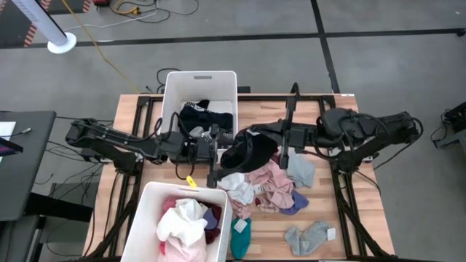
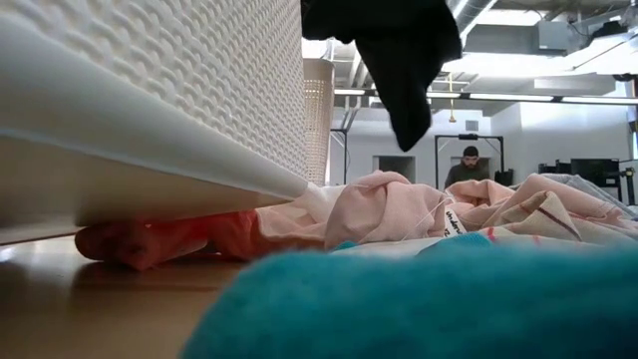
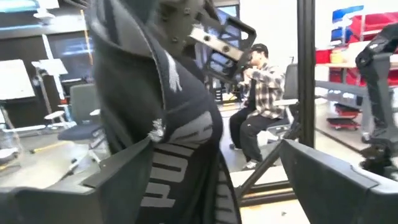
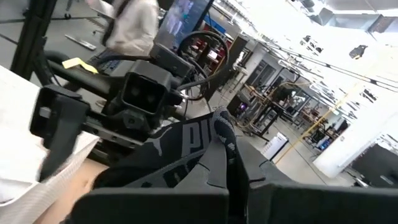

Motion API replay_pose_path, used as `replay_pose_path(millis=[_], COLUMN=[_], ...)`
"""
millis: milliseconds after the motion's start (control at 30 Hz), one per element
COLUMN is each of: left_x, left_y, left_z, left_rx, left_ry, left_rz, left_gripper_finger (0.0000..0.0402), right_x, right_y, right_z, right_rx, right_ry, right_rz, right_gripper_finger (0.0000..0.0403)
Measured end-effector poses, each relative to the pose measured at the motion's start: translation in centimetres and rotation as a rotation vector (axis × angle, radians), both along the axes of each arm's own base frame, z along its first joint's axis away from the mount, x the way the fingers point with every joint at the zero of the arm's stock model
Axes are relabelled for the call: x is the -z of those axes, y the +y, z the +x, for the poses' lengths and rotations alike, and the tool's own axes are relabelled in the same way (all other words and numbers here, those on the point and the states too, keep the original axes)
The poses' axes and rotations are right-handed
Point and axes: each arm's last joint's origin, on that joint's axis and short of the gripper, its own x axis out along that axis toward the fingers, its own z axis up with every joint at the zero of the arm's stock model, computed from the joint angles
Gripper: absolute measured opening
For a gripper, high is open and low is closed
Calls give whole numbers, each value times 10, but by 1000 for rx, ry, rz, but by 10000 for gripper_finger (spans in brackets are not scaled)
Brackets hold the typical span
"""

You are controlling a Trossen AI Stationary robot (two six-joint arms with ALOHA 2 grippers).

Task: Sort clothes
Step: Put the black underwear into the top white laundry bin

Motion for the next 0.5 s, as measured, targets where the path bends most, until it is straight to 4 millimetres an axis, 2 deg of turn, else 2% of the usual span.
replay_pose_path(millis=[233, 500], left_x=[0, 6], left_y=[12, 25], left_z=[1, 17], left_rx=[-139, -251], left_ry=[1, 24], left_rz=[2, -2], left_gripper_finger=[361, 361], right_x=[2, 17], right_y=[-5, -8], right_z=[5, 35], right_rx=[21, 42], right_ry=[-5, 22], right_rz=[22, 8], right_gripper_finger=[7, 7])
